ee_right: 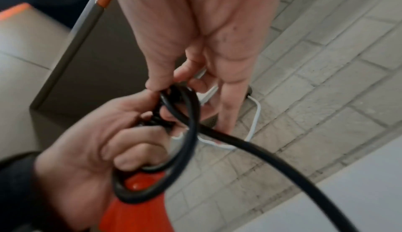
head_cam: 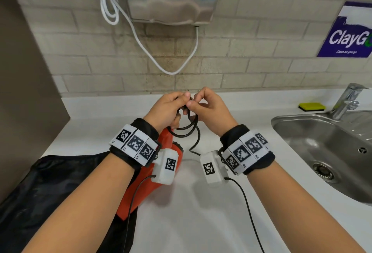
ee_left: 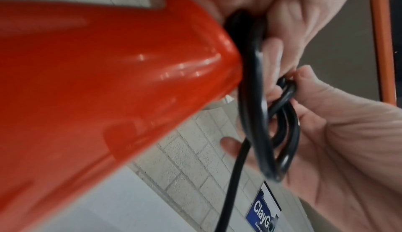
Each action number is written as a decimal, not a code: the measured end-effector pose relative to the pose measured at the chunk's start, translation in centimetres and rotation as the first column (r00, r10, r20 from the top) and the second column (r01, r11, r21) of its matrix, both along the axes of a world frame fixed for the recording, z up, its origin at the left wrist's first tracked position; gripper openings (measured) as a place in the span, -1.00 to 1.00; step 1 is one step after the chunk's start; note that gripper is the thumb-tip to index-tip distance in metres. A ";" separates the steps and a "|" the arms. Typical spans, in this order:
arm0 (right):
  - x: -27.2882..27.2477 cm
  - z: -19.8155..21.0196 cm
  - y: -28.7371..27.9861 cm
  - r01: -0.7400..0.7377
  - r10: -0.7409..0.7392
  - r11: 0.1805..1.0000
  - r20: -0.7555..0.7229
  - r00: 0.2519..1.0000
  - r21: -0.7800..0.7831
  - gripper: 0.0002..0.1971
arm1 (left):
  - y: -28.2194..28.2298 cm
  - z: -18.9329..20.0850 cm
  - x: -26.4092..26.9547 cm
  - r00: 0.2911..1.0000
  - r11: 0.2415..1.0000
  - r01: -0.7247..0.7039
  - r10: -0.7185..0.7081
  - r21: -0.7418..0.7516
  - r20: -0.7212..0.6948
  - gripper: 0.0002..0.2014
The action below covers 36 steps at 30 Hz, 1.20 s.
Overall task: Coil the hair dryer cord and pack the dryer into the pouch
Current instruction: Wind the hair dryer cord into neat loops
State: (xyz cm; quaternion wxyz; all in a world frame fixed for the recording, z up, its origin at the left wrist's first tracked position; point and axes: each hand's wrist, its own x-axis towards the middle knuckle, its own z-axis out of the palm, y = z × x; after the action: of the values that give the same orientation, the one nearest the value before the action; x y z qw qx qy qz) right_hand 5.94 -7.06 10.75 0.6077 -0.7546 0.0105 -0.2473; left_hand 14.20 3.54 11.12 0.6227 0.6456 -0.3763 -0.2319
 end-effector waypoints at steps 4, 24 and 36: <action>0.1 -1.2 -0.4 -0.042 0.041 0.996 -0.013 0.999 -0.079 -0.86 | 0.2 0.0 -0.1 1.000 1.000 -0.004 0.004 0.016 0.008 -0.77; -0.1 -1.2 -2.9 0.350 -0.364 0.878 0.019 0.931 -0.328 -0.82 | 0.5 0.5 -0.1 0.994 0.993 -0.110 0.111 0.040 -0.020 -0.86; -0.7 0.0 -2.4 0.414 -0.382 0.859 0.162 0.910 -0.302 -0.85 | 0.4 1.1 -0.8 0.989 0.964 0.129 -0.142 0.233 0.037 -0.90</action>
State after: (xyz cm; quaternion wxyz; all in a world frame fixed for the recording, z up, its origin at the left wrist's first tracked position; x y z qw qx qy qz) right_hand 5.24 -9.43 10.79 0.4083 -0.8140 0.0957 -0.4019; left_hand 13.40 3.89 12.27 0.5163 0.6920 -0.4067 -0.2987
